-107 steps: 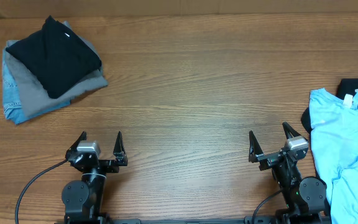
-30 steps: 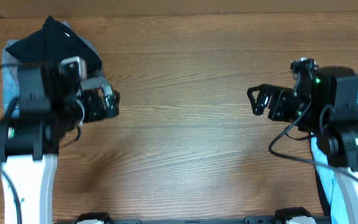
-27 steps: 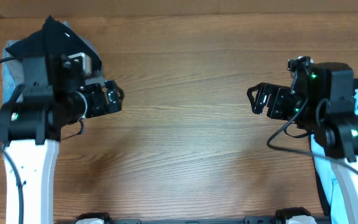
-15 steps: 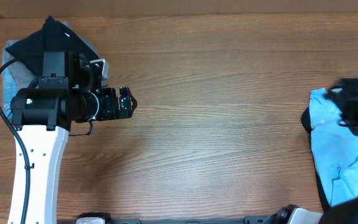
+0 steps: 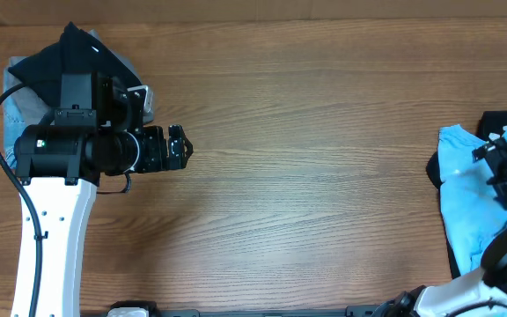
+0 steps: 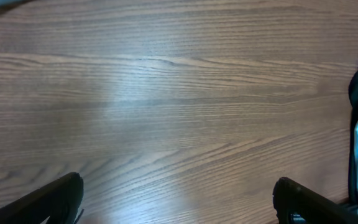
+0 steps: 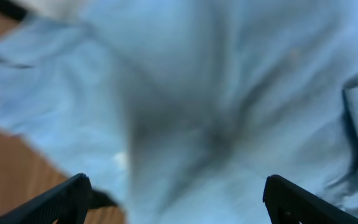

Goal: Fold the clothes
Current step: 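Reach the right gripper to the light-blue t-shirt and grasp it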

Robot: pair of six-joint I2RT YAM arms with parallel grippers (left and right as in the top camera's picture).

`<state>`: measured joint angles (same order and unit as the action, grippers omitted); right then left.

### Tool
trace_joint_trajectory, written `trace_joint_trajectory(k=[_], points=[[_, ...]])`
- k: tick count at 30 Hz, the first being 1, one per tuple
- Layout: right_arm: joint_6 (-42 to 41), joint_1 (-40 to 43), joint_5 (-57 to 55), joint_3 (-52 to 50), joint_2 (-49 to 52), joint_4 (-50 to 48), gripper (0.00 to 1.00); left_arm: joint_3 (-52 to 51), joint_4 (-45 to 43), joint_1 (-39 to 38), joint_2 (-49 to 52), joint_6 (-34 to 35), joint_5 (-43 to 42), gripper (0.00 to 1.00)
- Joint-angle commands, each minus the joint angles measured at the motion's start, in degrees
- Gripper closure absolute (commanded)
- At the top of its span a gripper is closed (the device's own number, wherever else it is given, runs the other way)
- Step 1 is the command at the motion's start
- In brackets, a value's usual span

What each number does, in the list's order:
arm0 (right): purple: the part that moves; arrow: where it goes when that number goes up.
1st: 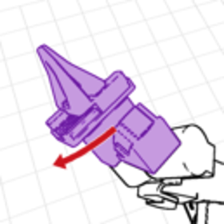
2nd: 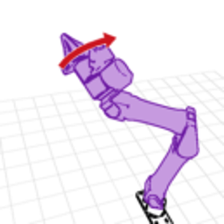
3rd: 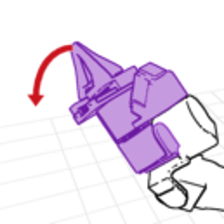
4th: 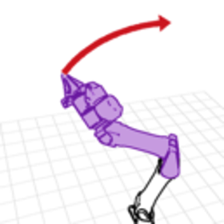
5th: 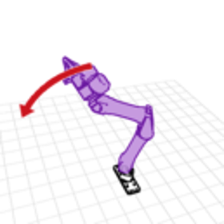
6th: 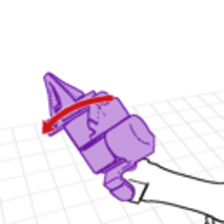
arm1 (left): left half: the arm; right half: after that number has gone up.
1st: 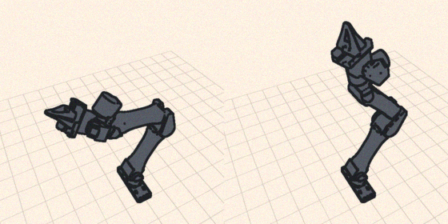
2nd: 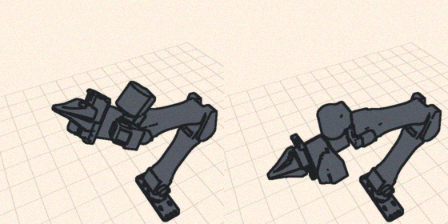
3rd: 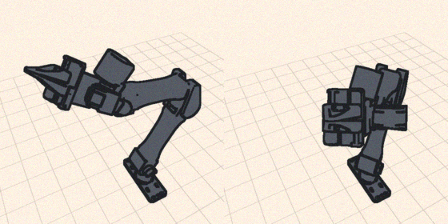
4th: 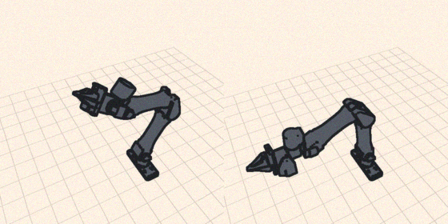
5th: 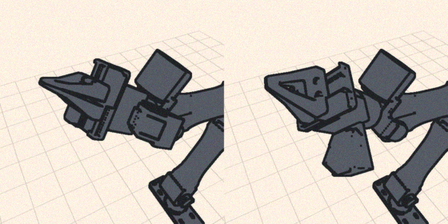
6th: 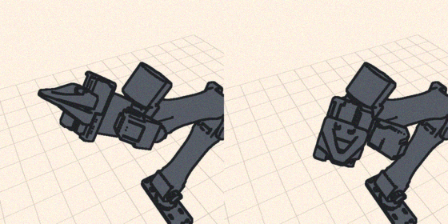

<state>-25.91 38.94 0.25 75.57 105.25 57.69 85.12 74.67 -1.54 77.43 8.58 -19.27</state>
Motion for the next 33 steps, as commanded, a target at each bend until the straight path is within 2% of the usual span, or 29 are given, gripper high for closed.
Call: trace_joint_trajectory(k=[1,8,16,19,22,25,28,33], points=[[-2.73,4.96,-2.29,0.98,0.90,1.14,0.07,1.57,0.13,-0.42,0.04,-1.31,0.39,0.00],[-4.70,15.43,0.96,0.46,0.94,1.20,0.07,1.57,0.09,-0.42,0.04,-1.31,0.42,0.00],[-5.27,16.52,3.76,-8.07,1.14,-5.60,0.15,1.57,-0.07,-0.42,0.04,-1.31,2.34,0.00],[-5.25,16.70,4.13,-10.69,1.14,-8.02,0.29,1.57,-0.04,-0.42,0.04,-1.31,2.32,0.00],[-5.14,16.70,6.16,-10.69,1.14,-8.41,0.36,1.57,-0.11,-0.42,0.04,-1.31,2.82,0.00],[-1.44,16.70,12.33,-9.86,1.11,-8.70,0.61,1.57,-0.35,-0.42,0.04,-1.31,3.37,0.00],[-0.44,16.70,14.91,-7.65,0.68,-6.82,0.63,1.57,-0.37,-0.42,0.04,-1.31,3.37,0.00],[2.16,16.63,18.40,-5.60,-2.10,-5.55,0.75,1.57,-0.37,-0.42,0.04,-1.31,3.37,0.00]])
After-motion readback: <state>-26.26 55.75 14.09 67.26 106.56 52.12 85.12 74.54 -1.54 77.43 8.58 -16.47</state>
